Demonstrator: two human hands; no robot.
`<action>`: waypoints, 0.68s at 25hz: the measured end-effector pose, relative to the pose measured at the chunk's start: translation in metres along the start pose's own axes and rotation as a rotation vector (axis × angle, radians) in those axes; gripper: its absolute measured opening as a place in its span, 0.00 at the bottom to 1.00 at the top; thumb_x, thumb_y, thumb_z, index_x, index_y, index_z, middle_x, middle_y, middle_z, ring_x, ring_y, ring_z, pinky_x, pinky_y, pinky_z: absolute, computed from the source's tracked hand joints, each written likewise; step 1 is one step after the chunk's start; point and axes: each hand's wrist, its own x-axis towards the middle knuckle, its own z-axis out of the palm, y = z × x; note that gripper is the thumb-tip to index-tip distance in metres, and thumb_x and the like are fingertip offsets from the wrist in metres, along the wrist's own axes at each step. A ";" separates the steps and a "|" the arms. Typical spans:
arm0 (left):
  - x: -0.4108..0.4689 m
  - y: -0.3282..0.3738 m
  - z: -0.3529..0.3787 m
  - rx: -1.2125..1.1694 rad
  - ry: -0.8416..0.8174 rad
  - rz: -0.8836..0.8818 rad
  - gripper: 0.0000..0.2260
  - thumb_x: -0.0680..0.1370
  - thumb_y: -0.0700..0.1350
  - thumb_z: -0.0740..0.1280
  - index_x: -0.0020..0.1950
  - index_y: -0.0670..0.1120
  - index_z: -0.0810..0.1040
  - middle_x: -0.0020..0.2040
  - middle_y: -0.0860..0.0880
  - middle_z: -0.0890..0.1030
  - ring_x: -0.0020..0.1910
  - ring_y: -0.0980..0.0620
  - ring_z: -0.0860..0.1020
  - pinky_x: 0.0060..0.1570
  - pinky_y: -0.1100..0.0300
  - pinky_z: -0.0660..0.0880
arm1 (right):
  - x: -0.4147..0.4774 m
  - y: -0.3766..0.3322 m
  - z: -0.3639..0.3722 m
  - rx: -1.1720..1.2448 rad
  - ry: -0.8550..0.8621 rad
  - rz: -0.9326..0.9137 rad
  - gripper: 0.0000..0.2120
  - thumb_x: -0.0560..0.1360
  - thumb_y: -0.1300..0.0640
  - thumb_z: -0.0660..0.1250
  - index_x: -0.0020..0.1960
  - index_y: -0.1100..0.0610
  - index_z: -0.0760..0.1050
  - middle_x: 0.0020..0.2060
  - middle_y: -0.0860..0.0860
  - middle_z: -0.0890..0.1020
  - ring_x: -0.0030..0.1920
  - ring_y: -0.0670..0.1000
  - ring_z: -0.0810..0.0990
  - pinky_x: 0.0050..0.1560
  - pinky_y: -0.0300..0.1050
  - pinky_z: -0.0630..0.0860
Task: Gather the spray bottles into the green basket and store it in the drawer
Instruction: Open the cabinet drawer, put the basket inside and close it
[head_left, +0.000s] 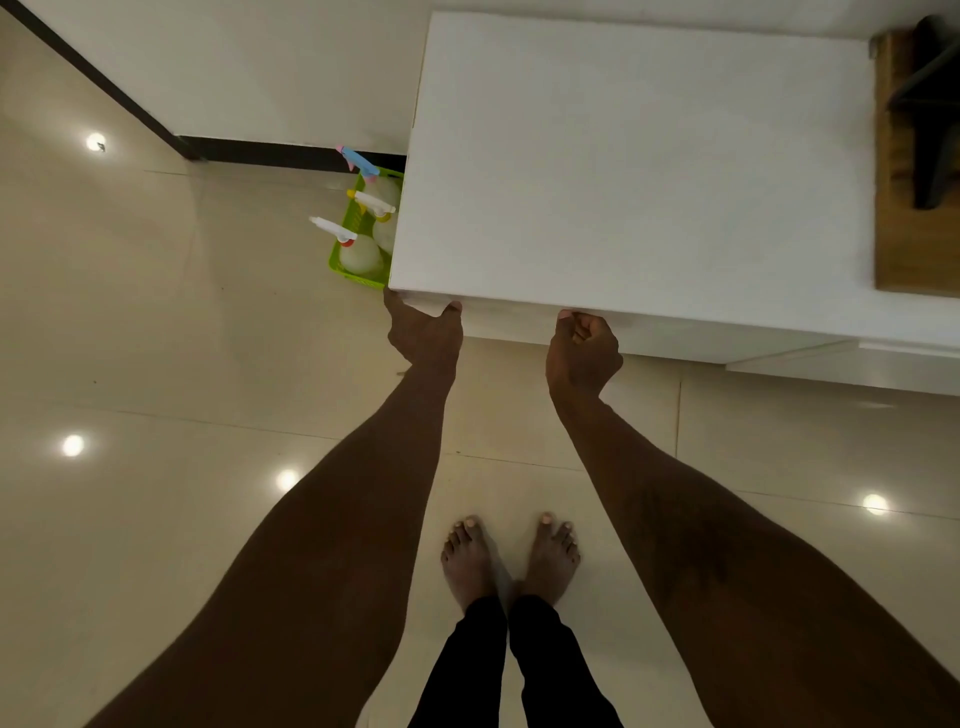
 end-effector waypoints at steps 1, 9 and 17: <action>0.002 -0.001 -0.003 -0.004 -0.010 0.033 0.36 0.66 0.44 0.80 0.71 0.47 0.68 0.61 0.50 0.78 0.62 0.46 0.78 0.58 0.61 0.73 | -0.003 -0.002 0.002 0.001 0.005 -0.007 0.10 0.77 0.50 0.68 0.50 0.56 0.81 0.40 0.45 0.83 0.44 0.43 0.81 0.49 0.33 0.72; 0.018 -0.012 -0.029 0.033 -0.232 0.147 0.41 0.63 0.59 0.80 0.70 0.51 0.65 0.65 0.54 0.75 0.61 0.51 0.78 0.62 0.51 0.77 | -0.013 -0.005 0.018 0.024 0.033 0.015 0.09 0.76 0.50 0.68 0.49 0.55 0.81 0.40 0.44 0.82 0.43 0.44 0.81 0.50 0.38 0.75; 0.020 -0.023 -0.038 0.169 -0.246 0.302 0.44 0.66 0.65 0.76 0.76 0.49 0.63 0.69 0.49 0.76 0.65 0.48 0.77 0.65 0.52 0.74 | -0.021 -0.006 0.027 0.024 0.036 0.003 0.12 0.75 0.48 0.68 0.48 0.56 0.81 0.41 0.48 0.85 0.44 0.45 0.82 0.51 0.40 0.76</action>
